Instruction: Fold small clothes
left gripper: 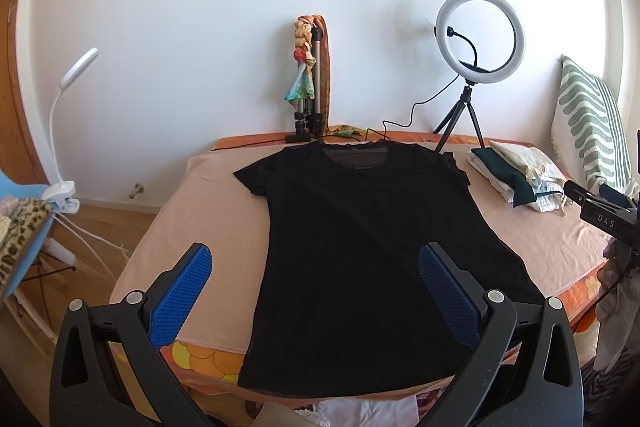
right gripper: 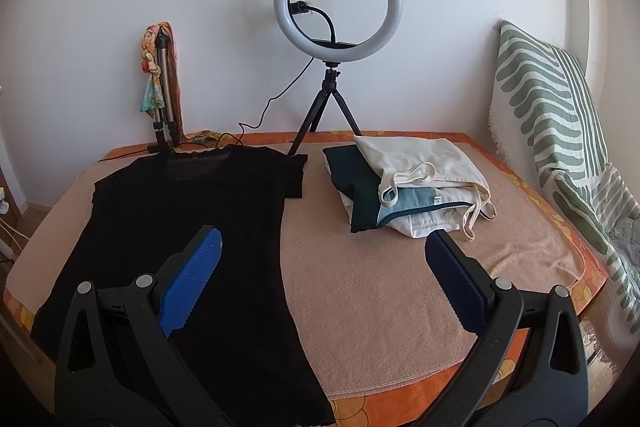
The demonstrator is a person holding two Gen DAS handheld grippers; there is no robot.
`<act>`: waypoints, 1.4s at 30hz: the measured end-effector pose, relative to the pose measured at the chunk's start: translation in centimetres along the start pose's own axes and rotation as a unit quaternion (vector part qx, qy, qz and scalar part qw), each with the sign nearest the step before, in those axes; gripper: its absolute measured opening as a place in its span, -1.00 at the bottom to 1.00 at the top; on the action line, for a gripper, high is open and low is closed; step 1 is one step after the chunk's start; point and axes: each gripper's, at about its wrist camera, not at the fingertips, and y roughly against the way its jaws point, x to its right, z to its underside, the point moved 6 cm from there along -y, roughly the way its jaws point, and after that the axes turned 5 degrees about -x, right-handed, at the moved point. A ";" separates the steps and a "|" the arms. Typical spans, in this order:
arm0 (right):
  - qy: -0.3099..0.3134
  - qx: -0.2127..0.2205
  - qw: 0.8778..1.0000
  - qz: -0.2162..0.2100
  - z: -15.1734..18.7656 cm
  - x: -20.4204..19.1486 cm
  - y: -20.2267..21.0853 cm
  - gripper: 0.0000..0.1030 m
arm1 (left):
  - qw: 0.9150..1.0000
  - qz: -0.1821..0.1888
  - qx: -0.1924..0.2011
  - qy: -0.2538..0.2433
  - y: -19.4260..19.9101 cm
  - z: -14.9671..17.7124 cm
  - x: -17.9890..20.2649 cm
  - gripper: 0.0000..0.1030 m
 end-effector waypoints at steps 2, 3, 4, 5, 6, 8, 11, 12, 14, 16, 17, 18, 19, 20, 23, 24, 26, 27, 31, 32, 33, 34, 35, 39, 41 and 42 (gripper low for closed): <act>-0.001 0.000 1.000 -0.001 0.0 -0.1 0.0 1.00 | 1.000 0.000 0.000 0.000 0.0 0.0 0.0 0.99; 0.001 0.000 1.000 -0.001 0.1 0.0 0.0 1.00 | 1.000 -0.001 0.000 -0.001 0.0 0.0 0.0 0.99; 0.001 0.000 1.000 0.000 0.1 0.0 0.0 1.00 | 1.000 0.000 0.001 0.000 0.0 0.0 0.0 0.99; 0.001 0.000 1.000 0.000 0.1 0.0 0.0 1.00 | 1.000 0.000 0.001 0.000 0.0 0.0 0.0 0.99; 0.001 0.000 1.000 -0.001 0.1 0.0 0.0 1.00 | 1.000 0.000 0.001 0.000 0.0 0.0 0.0 0.99; 0.002 0.000 1.000 -0.002 0.1 0.0 0.0 1.00 | 1.000 0.000 0.002 0.001 0.0 0.0 0.0 0.99; 0.001 0.000 1.000 -0.003 0.1 -0.1 0.0 1.00 | 1.000 0.000 0.002 0.001 0.1 -0.1 0.0 0.99; 0.000 -0.001 1.000 -0.003 0.1 -0.1 0.0 1.00 | 1.000 0.000 0.002 0.002 0.1 -0.1 0.0 0.99; 0.000 0.000 1.000 -0.003 0.1 -0.1 0.0 1.00 | 1.000 -0.001 0.004 0.002 0.2 -0.1 -0.1 1.00; 0.000 0.000 1.000 -0.002 0.1 -0.1 0.0 1.00 | 1.000 -0.001 0.007 0.002 0.3 -0.1 -0.1 0.99; 0.001 -0.001 1.000 -0.003 0.1 -0.2 0.0 1.00 | 1.000 -0.001 0.007 0.002 0.3 -0.1 -0.1 0.99; 0.001 -0.001 1.000 -0.003 0.1 -0.1 0.0 1.00 | 1.000 0.000 0.007 0.002 0.3 -0.1 -0.1 0.99; 0.001 -0.001 1.000 -0.003 0.1 -0.2 0.0 1.00 | 1.000 -0.001 0.007 0.002 0.3 -0.1 -0.1 0.99; 0.001 -0.001 1.000 -0.004 0.1 -0.3 0.0 1.00 | 1.000 0.000 0.007 0.002 0.3 -0.1 -0.1 0.99; 0.000 -0.001 1.000 -0.003 0.1 -0.3 0.0 1.00 | 1.000 0.000 0.007 0.002 0.3 -0.1 -0.1 0.99; 0.000 -0.001 1.000 -0.003 0.1 -0.3 -0.1 1.00 | 1.000 0.000 0.007 0.002 0.3 -0.1 -0.1 0.99; 0.001 -0.001 1.000 -0.004 0.1 -0.3 0.0 1.00 | 1.000 0.001 0.007 0.002 0.3 -0.1 -0.1 0.99; 0.001 -0.001 1.000 -0.004 0.1 -0.3 -0.1 1.00 | 1.000 0.000 0.007 0.002 0.3 -0.1 -0.1 0.99; 0.002 -0.003 1.000 -0.006 0.0 -0.3 -0.1 1.00 | 1.000 0.000 0.007 0.003 0.3 -0.2 -0.2 0.99; 0.002 -0.004 1.000 -0.006 0.0 -0.3 -0.1 1.00 | 1.000 0.001 0.006 0.003 0.3 -0.2 -0.3 0.99; 0.002 -0.004 1.000 -0.006 0.1 -0.3 -0.1 1.00 | 1.000 0.000 0.007 0.003 0.3 -0.2 -0.3 0.99; 0.002 -0.004 1.000 -0.006 0.1 -0.3 -0.1 1.00 | 1.000 0.000 0.007 0.003 0.3 -0.2 -0.4 0.99; 0.001 -0.004 1.000 -0.007 0.0 -0.4 -0.1 1.00 | 1.000 0.000 0.006 0.002 0.2 -0.2 -0.4 0.99; 0.001 -0.005 1.000 -0.009 0.1 -0.9 0.0 1.00 | 1.000 0.000 0.006 0.002 0.2 -0.1 -0.4 0.99; 0.000 -0.005 1.000 -0.010 0.0 -1.2 0.0 1.00 | 1.000 0.000 0.006 0.002 0.2 -0.1 -0.4 0.99; 0.000 -0.005 1.000 -0.011 0.0 -1.4 0.0 1.00 | 1.000 0.000 0.006 0.002 0.2 -0.1 -0.4 1.00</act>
